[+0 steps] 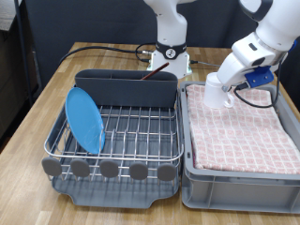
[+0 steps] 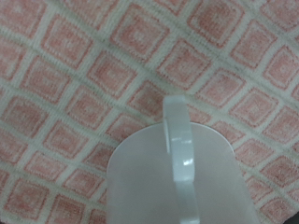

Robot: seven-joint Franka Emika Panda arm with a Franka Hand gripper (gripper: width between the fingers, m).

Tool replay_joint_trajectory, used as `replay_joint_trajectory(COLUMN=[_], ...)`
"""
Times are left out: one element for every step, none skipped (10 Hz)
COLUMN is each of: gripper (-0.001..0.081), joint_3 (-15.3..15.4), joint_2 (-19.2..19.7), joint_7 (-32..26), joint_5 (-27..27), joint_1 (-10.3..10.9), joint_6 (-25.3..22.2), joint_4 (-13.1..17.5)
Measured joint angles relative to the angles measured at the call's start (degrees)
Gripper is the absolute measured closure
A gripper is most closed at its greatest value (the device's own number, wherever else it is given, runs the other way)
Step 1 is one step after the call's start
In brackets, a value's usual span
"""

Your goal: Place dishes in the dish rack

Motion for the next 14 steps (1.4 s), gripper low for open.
replay_joint_trajectory(gripper=[0.0004,0.0004,0.0004,0.0004,0.0004,0.0004,0.0004,0.0004,0.0004,0.0004,0.0085,0.0275,0.0275,0.0454], joint_3=[-0.20,-0.35,-0.50,-0.67,-0.84,-0.98,-1.06,-1.08,-1.08,-1.08,-1.08,-1.08,-1.07,-1.06], joint_2=[0.35,0.73,1.09,1.39,1.61,1.93,2.25,2.49,2.66,2.69,2.69,2.69,2.69,2.69], joint_7=[-0.61,-1.17,-1.82,-2.34,-2.77,-3.14,-3.50,-3.67,-3.77,-3.81,-3.83,-3.84,-3.87,-3.88], joint_5=[0.08,0.09,0.09,0.14,0.21,0.33,0.42,0.46,0.52,0.59,0.65,0.79,1.00,1.18], joint_1=[-0.11,-0.21,-0.29,-0.30,-0.31,-0.31,-0.31,-0.31,-0.31,-0.30,-0.30,-0.30,-0.30,-0.29], joint_6=[1.05,1.84,2.62,3.31,4.03,4.71,5.44,6.15,6.57,6.97,7.07,7.07,7.07,7.09], joint_4=[-0.45,-0.74,-1.06,-1.41,-1.81,-2.07,-2.31,-2.56,-2.72,-2.94,-3.16,-3.30,-3.43,-3.57])
